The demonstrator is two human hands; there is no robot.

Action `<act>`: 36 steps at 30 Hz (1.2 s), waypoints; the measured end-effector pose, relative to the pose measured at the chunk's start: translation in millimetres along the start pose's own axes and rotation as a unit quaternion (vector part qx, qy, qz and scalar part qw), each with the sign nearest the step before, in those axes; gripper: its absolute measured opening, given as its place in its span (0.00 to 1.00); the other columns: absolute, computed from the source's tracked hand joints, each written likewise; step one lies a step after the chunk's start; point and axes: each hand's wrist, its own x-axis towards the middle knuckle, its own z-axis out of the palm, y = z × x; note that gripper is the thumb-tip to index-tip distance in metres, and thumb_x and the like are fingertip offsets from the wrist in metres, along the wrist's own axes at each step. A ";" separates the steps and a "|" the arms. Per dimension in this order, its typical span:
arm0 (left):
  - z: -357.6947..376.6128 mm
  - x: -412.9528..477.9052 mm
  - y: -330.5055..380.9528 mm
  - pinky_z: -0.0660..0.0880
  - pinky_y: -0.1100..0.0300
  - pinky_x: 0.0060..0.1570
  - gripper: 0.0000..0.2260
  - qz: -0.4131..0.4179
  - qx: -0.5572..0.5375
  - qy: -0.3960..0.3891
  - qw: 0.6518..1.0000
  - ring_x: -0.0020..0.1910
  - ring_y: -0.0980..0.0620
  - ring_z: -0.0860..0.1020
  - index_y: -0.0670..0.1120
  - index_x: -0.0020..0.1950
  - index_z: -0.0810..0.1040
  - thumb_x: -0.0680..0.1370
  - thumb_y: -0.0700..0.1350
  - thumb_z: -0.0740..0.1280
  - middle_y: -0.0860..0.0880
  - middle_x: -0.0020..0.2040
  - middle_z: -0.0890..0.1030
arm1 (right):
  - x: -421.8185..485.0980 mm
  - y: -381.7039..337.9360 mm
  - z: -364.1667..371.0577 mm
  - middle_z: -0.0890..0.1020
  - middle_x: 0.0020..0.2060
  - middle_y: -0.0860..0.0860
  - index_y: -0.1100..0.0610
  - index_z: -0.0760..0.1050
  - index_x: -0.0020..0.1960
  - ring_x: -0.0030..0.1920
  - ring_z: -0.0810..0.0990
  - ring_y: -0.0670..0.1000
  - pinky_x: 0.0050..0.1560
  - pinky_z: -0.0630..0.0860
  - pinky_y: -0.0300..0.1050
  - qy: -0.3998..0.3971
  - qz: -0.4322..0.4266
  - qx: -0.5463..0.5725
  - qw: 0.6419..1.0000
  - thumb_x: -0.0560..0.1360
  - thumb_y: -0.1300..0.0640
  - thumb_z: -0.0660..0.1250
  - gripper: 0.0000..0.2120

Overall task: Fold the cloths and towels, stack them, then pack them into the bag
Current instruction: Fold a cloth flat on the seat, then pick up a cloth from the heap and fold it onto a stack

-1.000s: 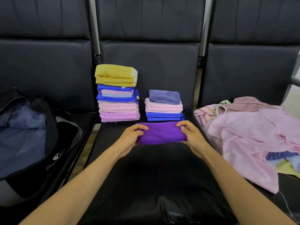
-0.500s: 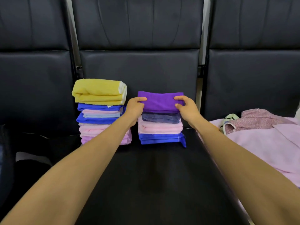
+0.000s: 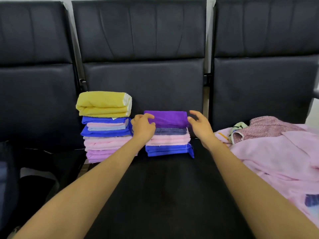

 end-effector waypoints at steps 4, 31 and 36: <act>3.1 -51.3 29.6 0.73 0.64 0.50 0.10 0.056 -0.093 -0.035 0.993 0.53 0.49 0.76 0.46 0.53 0.80 0.76 0.35 0.64 0.44 0.59 0.78 | -47.7 -4.0 -39.8 0.75 0.63 0.55 0.57 0.72 0.65 0.60 0.75 0.53 0.57 0.73 0.47 0.065 0.028 0.026 0.997 0.78 0.60 0.64 0.15; 191.9 -213.5 114.6 0.70 0.54 0.64 0.26 0.006 -0.064 -0.362 0.930 0.66 0.42 0.70 0.40 0.74 0.58 0.78 0.40 0.64 0.40 0.69 0.68 | -164.4 126.6 -197.2 0.72 0.59 0.63 0.61 0.72 0.62 0.59 0.72 0.64 0.62 0.68 0.52 0.072 0.181 -0.330 0.924 0.77 0.56 0.65 0.16; 208.4 -214.1 112.3 0.73 0.50 0.56 0.14 0.022 -0.023 -0.329 0.944 0.57 0.39 0.76 0.35 0.59 0.73 0.79 0.43 0.64 0.36 0.57 0.76 | -159.2 134.0 -193.1 0.75 0.57 0.62 0.62 0.74 0.57 0.59 0.71 0.62 0.59 0.62 0.48 0.080 0.149 -0.430 0.887 0.79 0.58 0.59 0.11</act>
